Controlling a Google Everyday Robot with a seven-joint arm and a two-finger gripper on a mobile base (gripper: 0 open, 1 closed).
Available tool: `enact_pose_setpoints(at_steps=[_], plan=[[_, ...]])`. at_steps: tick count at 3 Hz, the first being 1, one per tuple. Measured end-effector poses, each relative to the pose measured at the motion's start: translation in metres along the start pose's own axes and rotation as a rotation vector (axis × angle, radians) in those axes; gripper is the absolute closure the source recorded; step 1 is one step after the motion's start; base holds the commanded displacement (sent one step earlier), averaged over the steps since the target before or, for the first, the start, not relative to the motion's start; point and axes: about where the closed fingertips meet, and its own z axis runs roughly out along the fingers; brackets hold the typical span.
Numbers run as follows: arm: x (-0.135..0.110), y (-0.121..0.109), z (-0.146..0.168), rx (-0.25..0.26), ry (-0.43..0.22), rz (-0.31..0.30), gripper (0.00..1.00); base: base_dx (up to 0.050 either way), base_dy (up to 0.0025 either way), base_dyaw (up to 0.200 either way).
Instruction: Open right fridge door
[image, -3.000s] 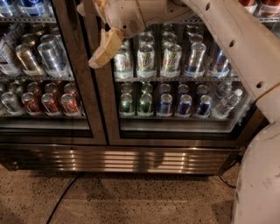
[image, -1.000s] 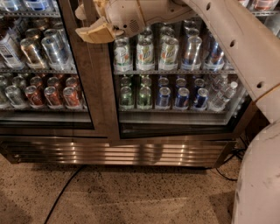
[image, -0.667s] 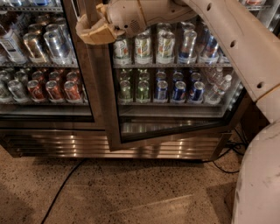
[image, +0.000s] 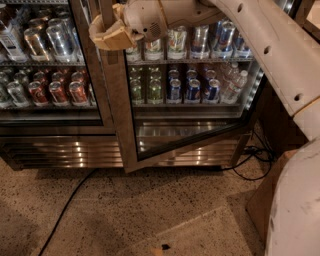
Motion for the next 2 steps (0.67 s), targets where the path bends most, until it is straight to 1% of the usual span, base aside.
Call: enact_pose_setpoints(at_steps=[1, 2], plan=[[0.0000, 0.0000, 0.0000, 0.000, 0.000, 0.000, 1.00, 0.000, 0.00000, 0.000], [0.0000, 0.0000, 0.0001, 0.000, 0.000, 0.000, 0.81, 0.000, 0.00000, 0.000]])
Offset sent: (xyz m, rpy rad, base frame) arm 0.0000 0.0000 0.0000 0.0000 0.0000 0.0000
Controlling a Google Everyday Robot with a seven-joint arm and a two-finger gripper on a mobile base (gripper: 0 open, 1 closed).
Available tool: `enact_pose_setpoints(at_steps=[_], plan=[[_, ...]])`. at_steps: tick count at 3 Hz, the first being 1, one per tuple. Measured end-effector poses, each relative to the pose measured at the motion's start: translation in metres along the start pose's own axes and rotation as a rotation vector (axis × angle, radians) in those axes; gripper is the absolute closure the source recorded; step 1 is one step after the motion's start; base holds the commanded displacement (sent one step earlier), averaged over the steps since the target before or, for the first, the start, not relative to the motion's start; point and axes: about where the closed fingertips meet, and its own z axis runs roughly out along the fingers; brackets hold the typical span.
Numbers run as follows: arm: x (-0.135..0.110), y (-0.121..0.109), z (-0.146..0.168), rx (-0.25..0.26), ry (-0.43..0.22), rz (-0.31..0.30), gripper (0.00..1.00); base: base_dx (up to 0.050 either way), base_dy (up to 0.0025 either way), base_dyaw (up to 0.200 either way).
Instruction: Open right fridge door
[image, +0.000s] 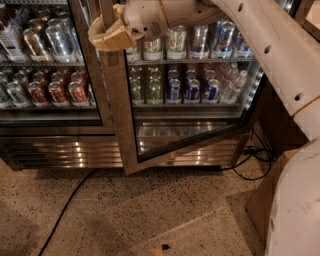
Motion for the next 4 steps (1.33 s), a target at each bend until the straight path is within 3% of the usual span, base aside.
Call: enact_pose_setpoints(at_steps=[2, 3, 4], plan=[[0.0000, 0.0000, 0.0001, 0.000, 0.000, 0.000, 0.35, 0.000, 0.00000, 0.000], [0.0000, 0.0001, 0.0001, 0.000, 0.000, 0.000, 0.00, 0.000, 0.00000, 0.000], [0.0008, 0.0010, -0.0014, 0.000, 0.000, 0.000, 0.00, 0.000, 0.00000, 0.000]])
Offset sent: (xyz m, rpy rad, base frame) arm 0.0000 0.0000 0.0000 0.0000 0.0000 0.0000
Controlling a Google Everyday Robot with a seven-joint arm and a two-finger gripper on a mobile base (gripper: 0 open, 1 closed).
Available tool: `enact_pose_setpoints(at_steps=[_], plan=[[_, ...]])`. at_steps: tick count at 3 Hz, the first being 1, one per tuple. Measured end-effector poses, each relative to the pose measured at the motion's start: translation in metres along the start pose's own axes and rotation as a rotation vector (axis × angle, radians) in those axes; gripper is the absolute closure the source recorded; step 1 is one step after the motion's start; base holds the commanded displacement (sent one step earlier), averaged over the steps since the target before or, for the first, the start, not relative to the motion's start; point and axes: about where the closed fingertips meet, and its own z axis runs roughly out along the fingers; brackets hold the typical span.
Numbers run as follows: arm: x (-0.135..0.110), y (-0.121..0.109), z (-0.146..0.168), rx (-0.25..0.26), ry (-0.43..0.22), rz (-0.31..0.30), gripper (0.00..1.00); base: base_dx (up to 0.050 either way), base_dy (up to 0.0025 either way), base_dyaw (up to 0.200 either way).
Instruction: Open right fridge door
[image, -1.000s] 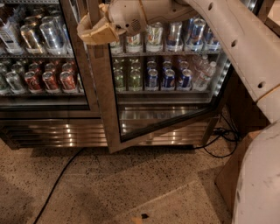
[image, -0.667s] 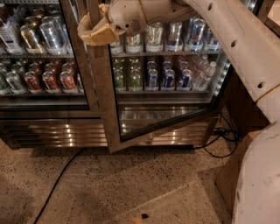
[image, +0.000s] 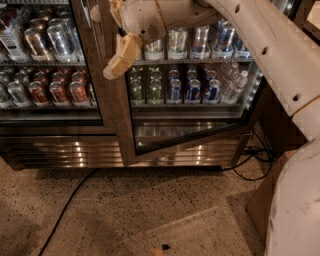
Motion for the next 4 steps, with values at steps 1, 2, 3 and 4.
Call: enact_pose_setpoints(at_steps=[1, 2, 3, 4], plan=[[0.009, 0.000, -0.012, 0.047, -0.009, 0.023, 0.00, 0.000, 0.00000, 0.000], [0.020, 0.007, -0.042, 0.137, -0.021, 0.051, 0.00, 0.000, 0.00000, 0.000], [0.035, 0.014, -0.074, 0.218, -0.022, 0.084, 0.00, 0.000, 0.00000, 0.000], [0.036, 0.014, -0.073, 0.217, -0.022, 0.085, 0.00, 0.000, 0.00000, 0.000]])
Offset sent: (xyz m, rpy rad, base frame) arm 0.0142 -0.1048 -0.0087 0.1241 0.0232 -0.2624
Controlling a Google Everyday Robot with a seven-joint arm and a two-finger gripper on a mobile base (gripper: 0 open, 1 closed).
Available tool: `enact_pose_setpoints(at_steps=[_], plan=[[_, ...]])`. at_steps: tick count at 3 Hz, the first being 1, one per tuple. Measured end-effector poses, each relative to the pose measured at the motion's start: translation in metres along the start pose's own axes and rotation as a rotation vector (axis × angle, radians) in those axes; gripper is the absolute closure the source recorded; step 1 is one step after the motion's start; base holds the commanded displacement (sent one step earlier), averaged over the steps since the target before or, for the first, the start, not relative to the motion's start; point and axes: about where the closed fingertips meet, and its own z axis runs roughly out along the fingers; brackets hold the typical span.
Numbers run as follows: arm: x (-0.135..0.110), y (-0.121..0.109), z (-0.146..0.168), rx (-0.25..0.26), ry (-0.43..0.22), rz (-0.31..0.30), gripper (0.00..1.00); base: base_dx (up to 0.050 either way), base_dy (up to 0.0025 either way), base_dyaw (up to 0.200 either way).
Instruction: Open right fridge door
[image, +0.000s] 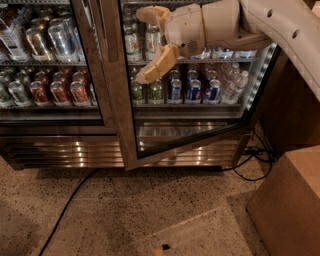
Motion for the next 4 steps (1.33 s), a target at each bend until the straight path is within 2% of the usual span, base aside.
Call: enact_pose_setpoints(at_steps=[2, 4], plan=[[0.063, 0.018, 0.027, -0.043, 0.011, 0.141, 0.00, 0.000, 0.00000, 0.000], [0.121, 0.055, 0.066, -0.113, 0.028, 0.261, 0.00, 0.000, 0.00000, 0.000]])
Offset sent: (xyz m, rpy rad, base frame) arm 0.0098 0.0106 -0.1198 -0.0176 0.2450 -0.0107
